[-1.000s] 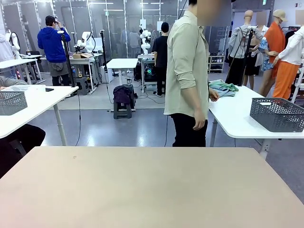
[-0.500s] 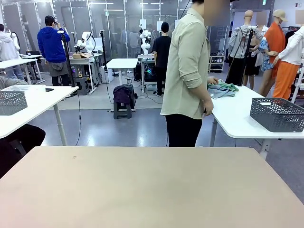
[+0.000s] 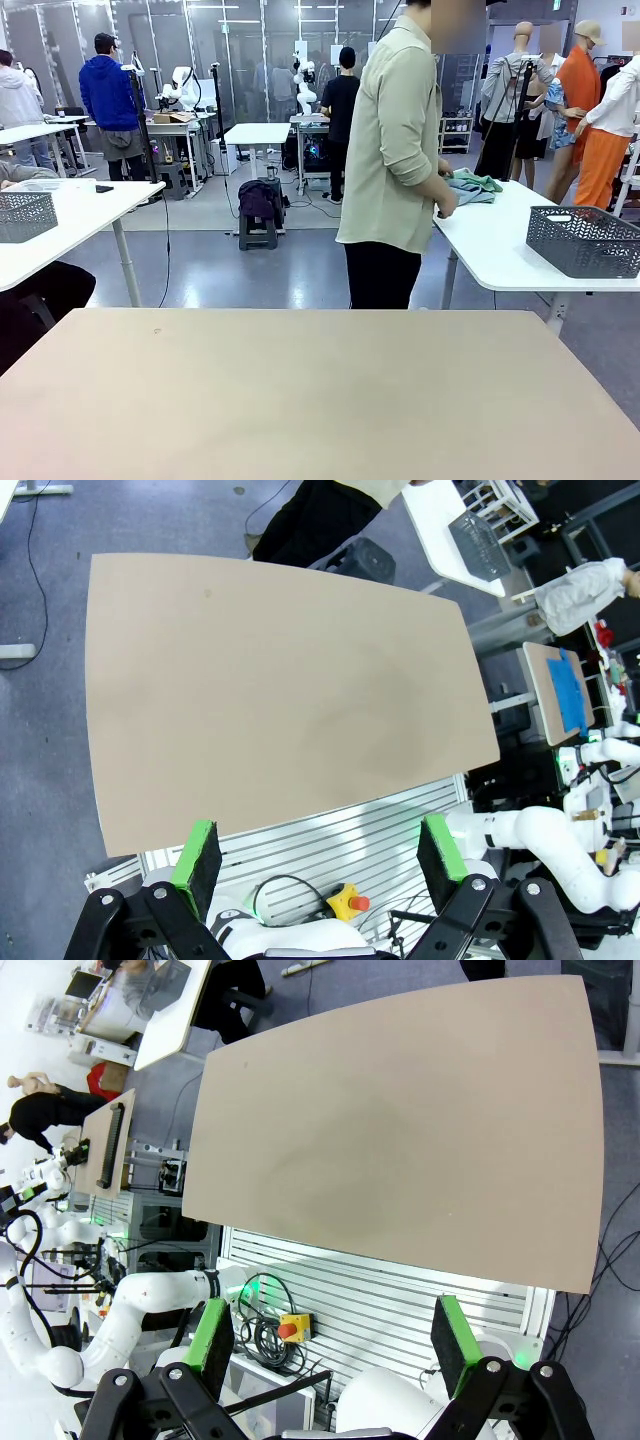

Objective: Fold the towels and place them in the basket.
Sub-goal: When a person lays out a Towel with hook on the table, fold it in half twice.

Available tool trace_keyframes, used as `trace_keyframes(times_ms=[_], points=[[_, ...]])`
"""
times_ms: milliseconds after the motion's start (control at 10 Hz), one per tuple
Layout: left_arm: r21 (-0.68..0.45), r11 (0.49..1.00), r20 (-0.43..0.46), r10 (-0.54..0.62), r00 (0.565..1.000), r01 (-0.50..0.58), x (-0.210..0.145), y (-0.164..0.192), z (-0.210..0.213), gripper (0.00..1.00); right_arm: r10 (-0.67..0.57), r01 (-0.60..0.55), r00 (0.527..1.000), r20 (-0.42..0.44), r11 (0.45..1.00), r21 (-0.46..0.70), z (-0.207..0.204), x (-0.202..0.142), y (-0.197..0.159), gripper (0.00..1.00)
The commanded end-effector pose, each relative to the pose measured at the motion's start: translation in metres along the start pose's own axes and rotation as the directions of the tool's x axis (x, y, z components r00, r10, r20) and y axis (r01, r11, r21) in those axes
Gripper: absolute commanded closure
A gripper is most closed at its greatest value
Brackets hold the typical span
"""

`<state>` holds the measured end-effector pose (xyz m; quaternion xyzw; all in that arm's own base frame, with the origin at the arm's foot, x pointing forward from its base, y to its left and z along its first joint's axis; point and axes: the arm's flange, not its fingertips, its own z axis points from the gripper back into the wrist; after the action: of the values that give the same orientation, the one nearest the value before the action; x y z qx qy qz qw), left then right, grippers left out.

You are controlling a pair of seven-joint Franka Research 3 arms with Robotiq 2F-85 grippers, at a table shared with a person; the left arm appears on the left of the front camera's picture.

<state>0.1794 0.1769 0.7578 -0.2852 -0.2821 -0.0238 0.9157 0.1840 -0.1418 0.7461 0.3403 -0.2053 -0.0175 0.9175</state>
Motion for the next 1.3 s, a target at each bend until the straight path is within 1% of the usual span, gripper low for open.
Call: trace_keyframes(times_ms=[0, 1200], points=[[0.004, 1.0, 0.001, 0.002, 1.0, -0.002, -0.0005, -0.0008, 0.0005, 0.0, -0.001, 0.001, 1.0, 0.002, 1.0, -0.004, -0.0004, -0.0003, 0.0001, 0.0], [0.004, 1.0, 0.001, 0.002, 1.0, -0.002, -0.0005, -0.0008, 0.0005, 0.0, -0.001, 0.001, 1.0, 0.002, 1.0, -0.004, -0.0004, -0.0003, 0.0001, 0.0]])
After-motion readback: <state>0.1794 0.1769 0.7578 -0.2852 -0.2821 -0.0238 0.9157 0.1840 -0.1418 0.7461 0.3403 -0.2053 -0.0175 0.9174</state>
